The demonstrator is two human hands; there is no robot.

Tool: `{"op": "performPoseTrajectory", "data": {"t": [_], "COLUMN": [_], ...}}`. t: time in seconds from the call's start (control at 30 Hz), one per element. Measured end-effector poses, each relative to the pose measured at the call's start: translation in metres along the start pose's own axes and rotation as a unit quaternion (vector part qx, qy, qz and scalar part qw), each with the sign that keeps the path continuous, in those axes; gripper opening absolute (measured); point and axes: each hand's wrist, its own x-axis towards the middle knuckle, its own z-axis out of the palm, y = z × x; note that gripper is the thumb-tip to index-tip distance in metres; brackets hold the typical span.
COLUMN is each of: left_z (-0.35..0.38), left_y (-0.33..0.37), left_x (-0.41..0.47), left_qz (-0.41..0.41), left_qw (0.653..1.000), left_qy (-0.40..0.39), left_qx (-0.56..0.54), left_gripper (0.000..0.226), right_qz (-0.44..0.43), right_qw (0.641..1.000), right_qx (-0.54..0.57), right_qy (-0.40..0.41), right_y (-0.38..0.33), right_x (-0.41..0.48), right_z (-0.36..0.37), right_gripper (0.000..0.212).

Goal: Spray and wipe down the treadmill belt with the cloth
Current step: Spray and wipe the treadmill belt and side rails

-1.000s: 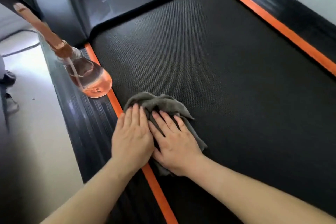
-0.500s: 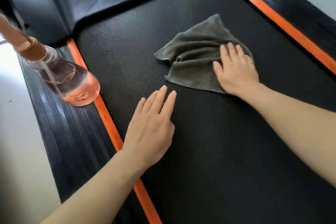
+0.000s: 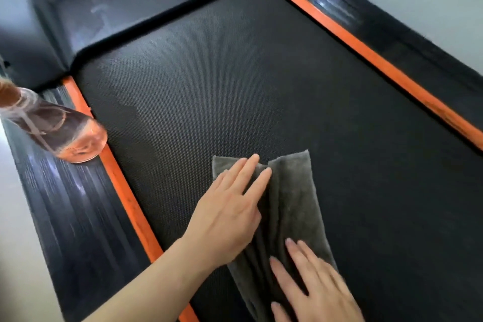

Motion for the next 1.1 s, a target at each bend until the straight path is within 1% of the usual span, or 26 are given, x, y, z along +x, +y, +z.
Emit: {"op": "performPoseTrajectory", "data": {"t": [0.07,0.1,0.2,0.27,0.33,0.4,0.47,0.5,0.53,0.57,0.63,0.67,0.7,0.73,0.77,0.83,0.9,0.93,1.0,1.03,1.1], "left_z": [0.002,0.001,0.002,0.005,0.005,0.001,-0.001,-0.004,-0.006,-0.009,-0.013,-0.015,-0.018,-0.022,-0.027,-0.04,-0.057,-0.066,-0.084,-0.092,-0.095], "left_y": [0.006,0.006,0.013,0.014,0.013,0.01,0.001,-0.005,-0.011,-0.016,-0.022,-0.023,-0.025,-0.025,-0.026,-0.026,-0.029,-0.029,-0.029,-0.025,-0.02], "left_x": [0.009,0.012,-0.005,-0.025,-0.037,-0.033,-0.018,-0.008,0.0,0.006,0.015,0.018,0.02,0.022,0.023,0.026,0.031,0.034,0.039,0.039,0.03], "left_qz": [-0.012,-0.027,-0.09,-0.112,-0.125,-0.151,-0.214,-0.246,-0.271,-0.285,-0.29,-0.283,-0.275,-0.27,-0.269,-0.267,-0.244,-0.228,-0.194,-0.177,-0.144], "left_qw": [1.0,1.0,0.996,0.993,0.991,0.984,0.964,0.955,0.95,0.95,0.955,0.958,0.959,0.959,0.956,0.939,0.922,0.917,0.914,0.913,0.925], "left_qy": [0.0,0.004,0.012,-0.01,-0.009,0.044,0.111,0.122,0.109,0.081,0.023,0.01,0.013,0.033,0.07,0.166,0.256,0.285,0.322,0.334,0.326], "left_qx": [-0.002,-0.008,-0.027,-0.023,-0.041,-0.082,-0.11,-0.114,-0.111,-0.097,-0.06,-0.054,-0.061,-0.078,-0.095,-0.136,-0.158,-0.16,-0.154,-0.151,-0.133], "left_gripper": [0.059,0.056,0.049,0.055,0.056,0.047,0.041,0.042,0.044,0.043,0.029,0.02,0.014,0.01,0.007,0.003,0.009,0.016,0.028,0.028,0.021], "right_qz": [-0.021,-0.022,-0.017,-0.017,-0.009,0.007,0.02,0.03,0.044,0.06,0.085,0.091,0.096,0.1,0.109,0.132,0.151,0.157,0.155,0.146,0.12], "right_qw": [0.997,0.996,0.998,0.999,1.0,1.0,0.998,0.998,0.997,0.996,0.995,0.995,0.993,0.991,0.984,0.955,0.915,0.899,0.879,0.877,0.891], "right_qx": [0.033,0.036,-0.017,-0.035,-0.028,0.003,0.025,0.028,0.032,0.039,0.048,0.05,0.061,0.083,0.108,0.159,0.202,0.217,0.235,0.234,0.215], "right_qy": [0.069,0.078,0.05,0.01,-0.008,0.013,0.048,0.054,0.051,0.044,0.012,0.004,0.012,0.041,0.09,0.215,0.314,0.347,0.385,0.395,0.381], "right_y": [0.013,0.022,0.05,0.065,0.076,0.081,0.082,0.084,0.085,0.085,0.086,0.088,0.09,0.093,0.096,0.103,0.109,0.112,0.116,0.116,0.116], "right_x": [0.006,0.019,0.058,0.075,0.083,0.093,0.107,0.114,0.121,0.128,0.14,0.145,0.149,0.151,0.153,0.153,0.154,0.153,0.148,0.141,0.125], "right_z": [-0.017,-0.025,-0.039,-0.035,-0.038,-0.043,-0.046,-0.048,-0.049,-0.052,-0.06,-0.064,-0.068,-0.072,-0.076,-0.088,-0.102,-0.111,-0.126,-0.132,-0.133], "right_gripper": [0.054,0.053,0.061,0.066,0.067,0.063,0.06,0.059,0.056,0.05,0.028,0.017,0.01,0.006,0.005,0.007,0.006,0.005,0.005,0.009,0.016]}}
